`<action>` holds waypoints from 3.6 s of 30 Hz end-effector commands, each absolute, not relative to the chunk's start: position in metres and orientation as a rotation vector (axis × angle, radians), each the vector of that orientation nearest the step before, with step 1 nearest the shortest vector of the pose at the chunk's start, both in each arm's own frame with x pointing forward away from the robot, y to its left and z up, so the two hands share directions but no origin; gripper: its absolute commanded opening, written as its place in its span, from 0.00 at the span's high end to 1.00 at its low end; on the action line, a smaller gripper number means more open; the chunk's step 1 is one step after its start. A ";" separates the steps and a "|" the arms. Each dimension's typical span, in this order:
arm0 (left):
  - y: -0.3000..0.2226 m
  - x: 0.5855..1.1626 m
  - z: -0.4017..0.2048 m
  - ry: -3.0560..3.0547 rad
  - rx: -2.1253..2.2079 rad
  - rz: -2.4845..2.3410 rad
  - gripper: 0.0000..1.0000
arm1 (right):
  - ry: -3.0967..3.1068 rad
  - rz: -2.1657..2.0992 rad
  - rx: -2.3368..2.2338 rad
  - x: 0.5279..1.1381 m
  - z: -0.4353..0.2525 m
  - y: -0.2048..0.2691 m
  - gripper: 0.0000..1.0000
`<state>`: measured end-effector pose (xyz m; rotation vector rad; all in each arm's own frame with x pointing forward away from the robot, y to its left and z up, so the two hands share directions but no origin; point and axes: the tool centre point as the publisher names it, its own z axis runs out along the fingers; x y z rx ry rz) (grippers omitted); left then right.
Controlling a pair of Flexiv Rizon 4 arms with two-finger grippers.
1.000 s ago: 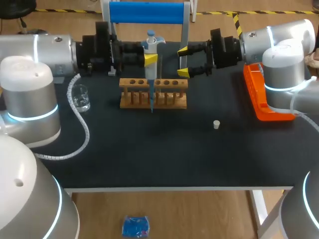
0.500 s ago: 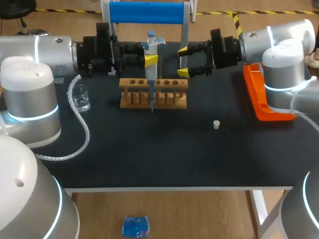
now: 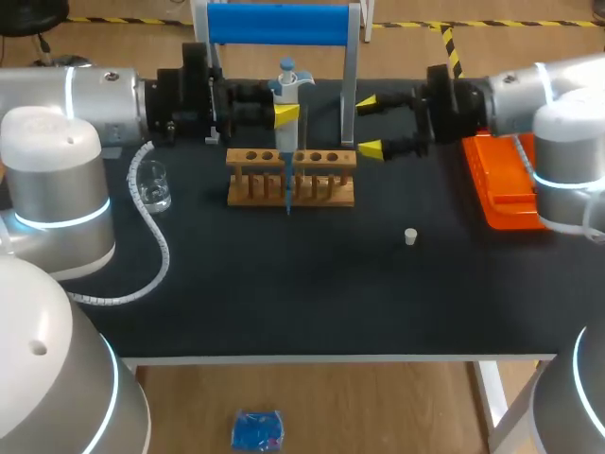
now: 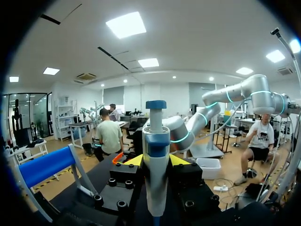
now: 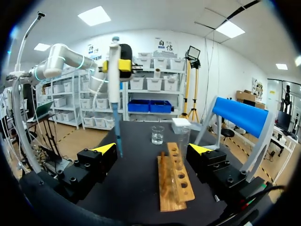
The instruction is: Invert the test tube, pick up the pipette, mount the tip to pipette, aspirate from beaker and dispense into the tube, eject the tip, return the pipette, and cap with the stopper.
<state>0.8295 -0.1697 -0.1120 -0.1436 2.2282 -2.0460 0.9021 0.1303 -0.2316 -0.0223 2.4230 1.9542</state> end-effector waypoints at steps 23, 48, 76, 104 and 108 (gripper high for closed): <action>-0.171 0.829 -0.112 2.220 -0.146 -2.047 1.00 | 2.380 2.248 -0.088 0.809 -0.180 0.159 0.00; -0.171 0.829 -0.112 2.220 -0.146 -2.047 1.00 | 2.349 2.209 -0.110 0.820 -0.167 0.241 0.00; -0.171 0.829 -0.112 2.220 -0.146 -2.047 1.00 | 2.214 2.267 0.013 0.830 -0.163 0.267 0.00; -0.171 0.829 -0.112 2.220 -0.146 -2.047 1.00 | 2.189 2.268 -0.008 0.828 -0.158 0.265 1.00; -0.171 0.829 -0.112 2.220 -0.146 -2.047 1.00 | 2.196 2.267 -0.012 0.828 -0.157 0.265 1.00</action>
